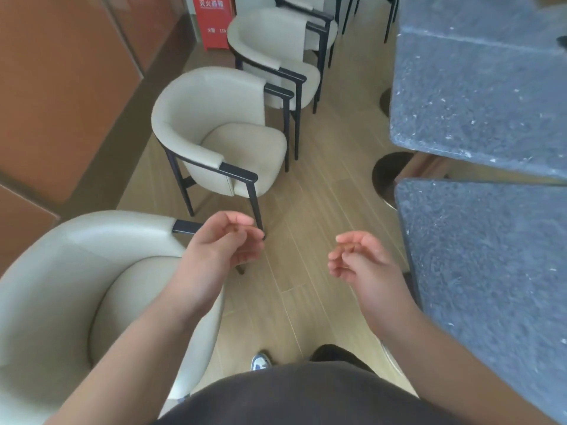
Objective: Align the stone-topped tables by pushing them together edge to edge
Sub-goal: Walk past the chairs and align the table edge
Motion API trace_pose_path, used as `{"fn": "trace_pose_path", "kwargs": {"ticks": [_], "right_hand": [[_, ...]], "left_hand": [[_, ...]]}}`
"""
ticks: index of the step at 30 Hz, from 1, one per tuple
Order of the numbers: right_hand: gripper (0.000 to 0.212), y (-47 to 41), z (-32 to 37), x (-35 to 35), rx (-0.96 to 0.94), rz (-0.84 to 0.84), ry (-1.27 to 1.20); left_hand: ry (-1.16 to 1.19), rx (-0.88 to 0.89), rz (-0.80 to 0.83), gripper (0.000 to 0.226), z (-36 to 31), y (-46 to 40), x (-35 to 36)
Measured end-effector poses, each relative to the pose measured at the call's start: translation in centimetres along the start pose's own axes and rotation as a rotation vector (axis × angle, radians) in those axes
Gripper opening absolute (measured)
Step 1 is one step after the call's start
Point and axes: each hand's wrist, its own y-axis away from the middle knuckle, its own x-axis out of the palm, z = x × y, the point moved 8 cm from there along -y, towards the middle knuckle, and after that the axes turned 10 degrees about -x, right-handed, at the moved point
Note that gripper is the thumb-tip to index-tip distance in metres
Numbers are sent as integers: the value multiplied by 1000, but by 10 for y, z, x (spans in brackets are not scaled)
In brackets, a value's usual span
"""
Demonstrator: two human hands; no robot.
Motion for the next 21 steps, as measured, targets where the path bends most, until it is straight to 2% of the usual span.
{"fn": "trace_pose_path", "kwargs": {"ticks": [6, 15, 21], "right_hand": [[30, -62, 0, -32, 23, -112, -61], [29, -187, 23, -97, 32, -119, -81], [29, -242, 34, -140, 45, -204, -127]], "left_hand": [[-76, -41, 92, 23, -15, -68, 45], [-167, -54, 147, 27, -63, -187, 158], [-176, -91, 219, 27, -74, -248, 219]]}}
